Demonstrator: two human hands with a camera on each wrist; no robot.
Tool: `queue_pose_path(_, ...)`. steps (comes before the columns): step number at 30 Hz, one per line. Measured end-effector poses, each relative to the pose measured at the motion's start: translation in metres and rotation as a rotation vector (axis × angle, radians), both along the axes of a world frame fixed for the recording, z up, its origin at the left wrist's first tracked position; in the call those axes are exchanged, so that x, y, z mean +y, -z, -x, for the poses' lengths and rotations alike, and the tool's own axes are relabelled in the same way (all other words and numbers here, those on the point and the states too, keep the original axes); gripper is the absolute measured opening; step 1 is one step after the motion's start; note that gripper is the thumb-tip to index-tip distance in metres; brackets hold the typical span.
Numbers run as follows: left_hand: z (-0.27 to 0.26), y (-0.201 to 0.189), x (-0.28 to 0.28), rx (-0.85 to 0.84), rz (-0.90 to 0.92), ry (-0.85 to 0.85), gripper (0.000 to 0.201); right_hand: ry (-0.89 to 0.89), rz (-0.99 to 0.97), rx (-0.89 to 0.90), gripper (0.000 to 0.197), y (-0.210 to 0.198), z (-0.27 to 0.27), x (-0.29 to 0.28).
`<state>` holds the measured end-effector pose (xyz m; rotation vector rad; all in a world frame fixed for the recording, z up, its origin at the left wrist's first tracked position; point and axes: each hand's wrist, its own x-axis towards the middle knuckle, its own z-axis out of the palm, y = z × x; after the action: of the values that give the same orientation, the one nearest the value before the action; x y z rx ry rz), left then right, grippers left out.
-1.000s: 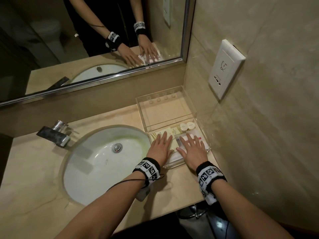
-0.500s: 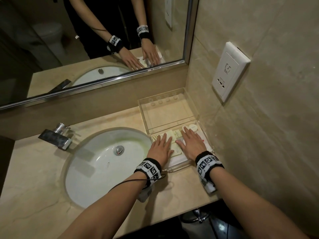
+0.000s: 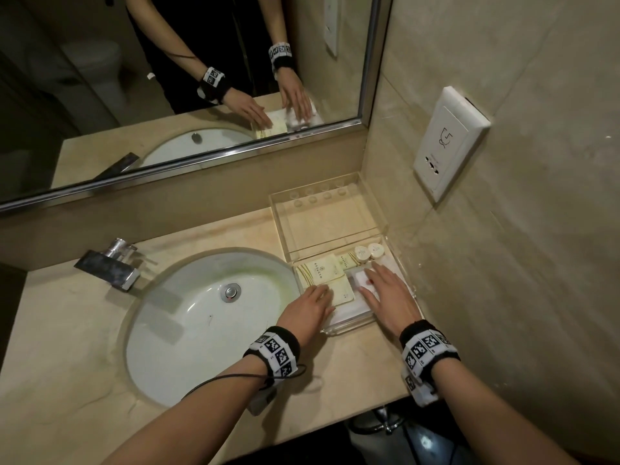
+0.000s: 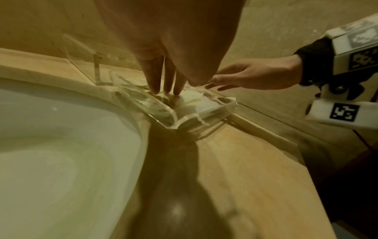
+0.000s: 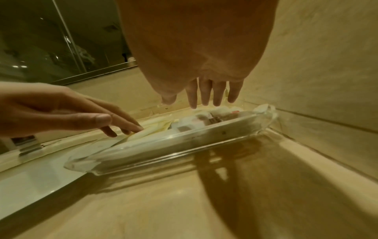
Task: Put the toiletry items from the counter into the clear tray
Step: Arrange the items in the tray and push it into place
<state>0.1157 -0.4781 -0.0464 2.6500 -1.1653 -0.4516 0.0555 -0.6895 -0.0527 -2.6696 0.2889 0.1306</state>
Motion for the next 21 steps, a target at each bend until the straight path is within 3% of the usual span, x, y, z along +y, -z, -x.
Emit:
queue_pose_path(4,0.009,0.008,0.001,0.094,-0.042,-0.042,0.054,0.012,0.003,-0.030,0.052,0.002,0.008,0.000)
queue_pose_path(11,0.022,0.001,-0.007,0.100,-0.082,-0.073,0.062,-0.083,0.014,-0.018,0.052,-0.001,0.009,0.023)
queue_pose_path(15,0.017,-0.009,-0.005,0.045,0.034,-0.159,0.044,-0.169,0.042,-0.056,0.044,-0.003,0.007,0.041)
queue_pose_path(18,0.003,-0.016,0.000,-0.071,-0.019,-0.171,0.065,-0.264,0.087,-0.042,0.046,-0.003,0.005,0.052)
queue_pose_path(21,-0.009,-0.014,0.005,-0.052,-0.163,-0.112,0.080,-0.334,0.150,0.053,0.056,-0.002,0.002,0.060)
